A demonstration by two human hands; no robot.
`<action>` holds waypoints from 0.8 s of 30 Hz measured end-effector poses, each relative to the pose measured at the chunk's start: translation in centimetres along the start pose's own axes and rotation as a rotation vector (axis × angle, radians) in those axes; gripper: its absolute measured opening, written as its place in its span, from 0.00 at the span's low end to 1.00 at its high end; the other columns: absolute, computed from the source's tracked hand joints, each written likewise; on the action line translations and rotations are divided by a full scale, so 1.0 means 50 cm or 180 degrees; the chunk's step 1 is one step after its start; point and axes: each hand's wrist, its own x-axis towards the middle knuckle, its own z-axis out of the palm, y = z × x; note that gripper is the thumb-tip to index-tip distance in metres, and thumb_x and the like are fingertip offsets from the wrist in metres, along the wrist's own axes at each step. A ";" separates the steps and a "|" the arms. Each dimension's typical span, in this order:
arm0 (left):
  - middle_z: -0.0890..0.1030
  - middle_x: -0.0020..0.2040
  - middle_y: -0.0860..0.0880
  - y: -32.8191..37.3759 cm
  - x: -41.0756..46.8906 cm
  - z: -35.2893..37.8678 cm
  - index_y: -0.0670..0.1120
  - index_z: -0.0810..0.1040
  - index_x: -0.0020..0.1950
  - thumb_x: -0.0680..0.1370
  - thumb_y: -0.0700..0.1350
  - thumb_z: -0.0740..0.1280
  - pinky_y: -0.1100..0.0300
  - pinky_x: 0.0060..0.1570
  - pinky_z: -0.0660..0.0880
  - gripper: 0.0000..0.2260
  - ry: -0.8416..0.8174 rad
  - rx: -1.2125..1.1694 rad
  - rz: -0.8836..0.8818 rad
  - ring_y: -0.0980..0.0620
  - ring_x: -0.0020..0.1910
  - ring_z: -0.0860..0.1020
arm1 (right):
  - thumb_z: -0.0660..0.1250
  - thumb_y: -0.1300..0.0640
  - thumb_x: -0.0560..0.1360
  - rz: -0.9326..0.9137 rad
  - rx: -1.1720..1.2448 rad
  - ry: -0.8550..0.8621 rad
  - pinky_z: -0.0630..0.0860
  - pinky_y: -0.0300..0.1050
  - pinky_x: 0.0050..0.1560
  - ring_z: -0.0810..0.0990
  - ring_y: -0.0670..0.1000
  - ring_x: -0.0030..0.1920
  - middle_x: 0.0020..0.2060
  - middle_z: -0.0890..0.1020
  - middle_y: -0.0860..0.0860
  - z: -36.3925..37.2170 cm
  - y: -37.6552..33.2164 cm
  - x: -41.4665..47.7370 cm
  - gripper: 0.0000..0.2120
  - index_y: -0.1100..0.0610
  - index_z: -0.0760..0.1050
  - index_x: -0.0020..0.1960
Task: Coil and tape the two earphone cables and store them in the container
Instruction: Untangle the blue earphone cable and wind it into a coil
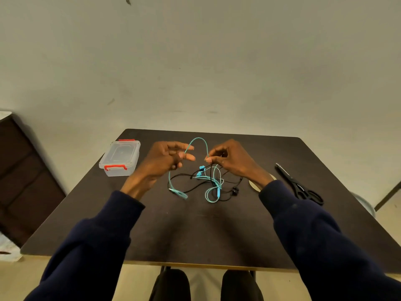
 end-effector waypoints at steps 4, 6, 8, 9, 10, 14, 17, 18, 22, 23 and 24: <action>0.86 0.49 0.51 0.009 0.002 0.022 0.51 0.76 0.66 0.75 0.45 0.74 0.59 0.49 0.79 0.20 -0.0248 0.0829 -0.0027 0.56 0.42 0.84 | 0.75 0.57 0.75 -0.0132 -0.0031 -0.0019 0.78 0.33 0.41 0.84 0.42 0.38 0.38 0.86 0.47 0.001 -0.020 0.005 0.05 0.59 0.86 0.48; 0.86 0.46 0.52 0.018 0.007 0.039 0.51 0.78 0.63 0.71 0.55 0.76 0.60 0.48 0.78 0.22 -0.0173 0.1017 -0.0010 0.58 0.41 0.84 | 0.75 0.57 0.75 -0.0209 -0.0117 -0.0037 0.73 0.31 0.35 0.81 0.38 0.33 0.34 0.84 0.44 0.004 -0.030 0.005 0.05 0.59 0.86 0.47; 0.85 0.38 0.53 0.022 0.017 0.051 0.51 0.84 0.52 0.70 0.62 0.75 0.67 0.39 0.75 0.19 0.0149 0.1431 0.0306 0.64 0.34 0.81 | 0.75 0.56 0.75 -0.0233 -0.0070 -0.0026 0.69 0.30 0.31 0.77 0.39 0.28 0.31 0.83 0.44 0.005 -0.034 0.005 0.05 0.58 0.86 0.46; 0.84 0.34 0.54 0.023 0.020 0.056 0.50 0.86 0.47 0.72 0.62 0.73 0.70 0.34 0.71 0.16 0.0289 0.1532 0.0500 0.65 0.30 0.78 | 0.76 0.55 0.74 -0.0206 -0.0004 -0.0032 0.68 0.31 0.31 0.76 0.40 0.27 0.31 0.83 0.45 0.004 -0.034 0.004 0.06 0.58 0.86 0.46; 0.83 0.32 0.54 0.024 0.023 0.059 0.49 0.86 0.43 0.74 0.60 0.72 0.72 0.32 0.68 0.14 0.0409 0.1523 0.0660 0.65 0.27 0.76 | 0.77 0.55 0.73 -0.0176 0.0031 -0.0047 0.68 0.31 0.31 0.76 0.40 0.27 0.31 0.83 0.45 0.004 -0.034 0.003 0.06 0.57 0.86 0.46; 0.85 0.35 0.49 0.037 0.028 0.054 0.44 0.86 0.44 0.80 0.51 0.68 0.69 0.36 0.69 0.13 0.0710 0.0508 0.0668 0.63 0.29 0.78 | 0.78 0.57 0.72 -0.0067 -0.0025 -0.0103 0.74 0.30 0.38 0.82 0.38 0.35 0.36 0.86 0.45 0.000 -0.025 -0.001 0.06 0.58 0.86 0.47; 0.86 0.42 0.44 0.040 0.030 0.038 0.43 0.86 0.47 0.81 0.53 0.66 0.65 0.31 0.66 0.16 0.0657 -0.0422 0.0582 0.54 0.32 0.73 | 0.78 0.57 0.71 0.0068 -0.0075 -0.0099 0.76 0.32 0.45 0.84 0.41 0.41 0.42 0.87 0.48 -0.007 -0.001 -0.002 0.06 0.56 0.86 0.48; 0.86 0.45 0.44 0.039 0.030 0.031 0.44 0.86 0.48 0.81 0.53 0.65 0.64 0.32 0.66 0.16 0.0665 -0.0538 0.0643 0.51 0.34 0.72 | 0.78 0.57 0.72 0.0131 -0.0105 -0.0125 0.77 0.35 0.48 0.84 0.41 0.43 0.43 0.88 0.48 -0.007 0.006 -0.002 0.06 0.56 0.87 0.48; 0.86 0.46 0.46 0.034 0.029 0.005 0.44 0.85 0.51 0.83 0.49 0.62 0.66 0.33 0.68 0.14 0.0500 -0.0709 0.0545 0.55 0.34 0.73 | 0.75 0.56 0.74 0.0257 0.0140 0.0161 0.79 0.37 0.51 0.85 0.41 0.47 0.46 0.88 0.48 -0.010 0.022 -0.002 0.06 0.56 0.87 0.51; 0.86 0.46 0.46 0.031 0.028 0.001 0.42 0.84 0.53 0.84 0.47 0.60 0.67 0.33 0.69 0.14 0.0389 -0.0694 0.0334 0.55 0.33 0.73 | 0.75 0.56 0.75 0.0256 0.0218 0.0232 0.78 0.37 0.53 0.85 0.41 0.48 0.47 0.88 0.47 -0.013 0.019 0.000 0.06 0.56 0.87 0.51; 0.85 0.45 0.46 0.028 0.025 -0.003 0.41 0.84 0.54 0.83 0.45 0.59 0.67 0.31 0.69 0.14 0.0258 -0.0682 0.0070 0.55 0.32 0.73 | 0.74 0.56 0.76 0.0239 0.0314 0.0285 0.78 0.37 0.54 0.85 0.41 0.49 0.47 0.88 0.47 -0.016 0.014 0.003 0.07 0.57 0.86 0.51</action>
